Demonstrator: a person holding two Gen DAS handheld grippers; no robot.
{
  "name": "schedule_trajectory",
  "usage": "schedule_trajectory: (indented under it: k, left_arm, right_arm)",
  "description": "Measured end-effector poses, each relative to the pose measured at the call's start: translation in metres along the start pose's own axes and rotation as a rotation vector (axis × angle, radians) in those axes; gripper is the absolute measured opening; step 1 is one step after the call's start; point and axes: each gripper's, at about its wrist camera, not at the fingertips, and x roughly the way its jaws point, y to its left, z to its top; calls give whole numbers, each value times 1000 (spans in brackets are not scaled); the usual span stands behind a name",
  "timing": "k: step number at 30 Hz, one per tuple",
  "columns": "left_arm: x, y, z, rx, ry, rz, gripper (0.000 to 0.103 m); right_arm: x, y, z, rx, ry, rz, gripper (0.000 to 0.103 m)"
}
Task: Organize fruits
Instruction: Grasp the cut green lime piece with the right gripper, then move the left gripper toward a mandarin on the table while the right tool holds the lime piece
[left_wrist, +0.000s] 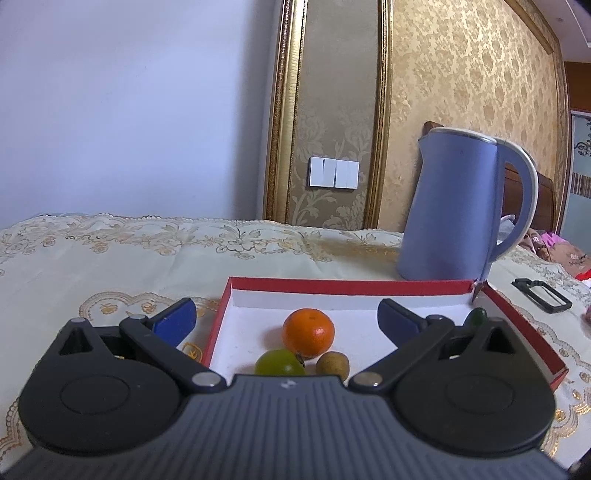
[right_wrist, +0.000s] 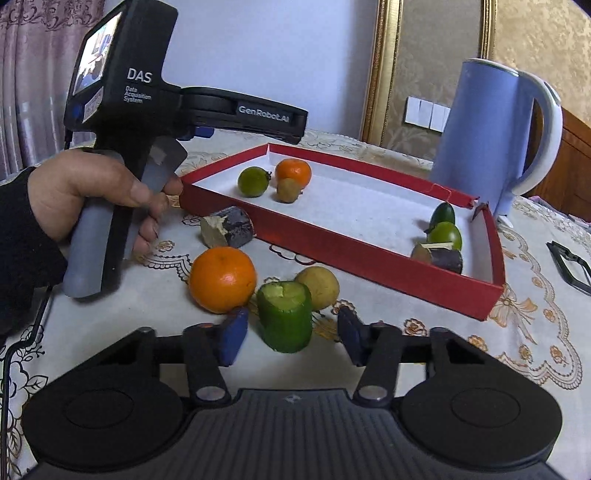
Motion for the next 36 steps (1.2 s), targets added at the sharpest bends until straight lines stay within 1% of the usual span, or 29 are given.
schedule_trajectory:
  k: [1, 3, 6, 10, 13, 15, 18, 20, 23, 25, 28, 30, 33, 36]
  left_arm:
    - [1, 0, 0, 3, 2, 1, 103]
    - [1, -1, -1, 7, 3, 5, 103]
    - [2, -2, -2, 13, 6, 12, 103]
    - [2, -4, -4, 21, 6, 18, 103]
    - [4, -7, -7, 43, 11, 22, 103]
    - [7, -10, -10, 64, 19, 29, 103]
    - [6, -12, -12, 81, 16, 38, 103]
    - [3, -11, -12, 71, 15, 39, 103]
    - [-11, -9, -12, 53, 26, 29, 103]
    - [-29, -8, -13, 52, 27, 0, 103]
    - [-61, -13, -19, 93, 37, -33, 103]
    - [-78, -15, -25, 115, 67, -52, 103]
    - [-103, -18, -37, 106, 110, -86, 103]
    - [-114, -26, -50, 112, 173, -93, 103]
  right_arm:
    - [0, 0, 0, 4, -1, 17, 29]
    - [-1, 3, -1, -8, -3, 11, 29]
    - [-8, -1, -4, 9, -12, 7, 29]
    - [-32, -24, -14, 60, -32, -44, 29]
    - [-46, -47, -28, 105, -16, -109, 29]
    - [-55, -59, -40, 137, -3, -137, 29]
    - [-63, -67, -52, 176, -13, -128, 29]
    - [-62, -67, -52, 180, -9, -130, 30]
    - [-61, -68, -51, 178, -9, -123, 30]
    - [-60, -70, -51, 190, -11, -111, 30]
    - [-61, -69, -51, 184, -11, -116, 30]
    - [-61, -68, -51, 182, -12, -120, 30]
    - [-61, -67, -51, 184, -12, -121, 30]
    - [-61, -67, -51, 181, -11, -122, 30]
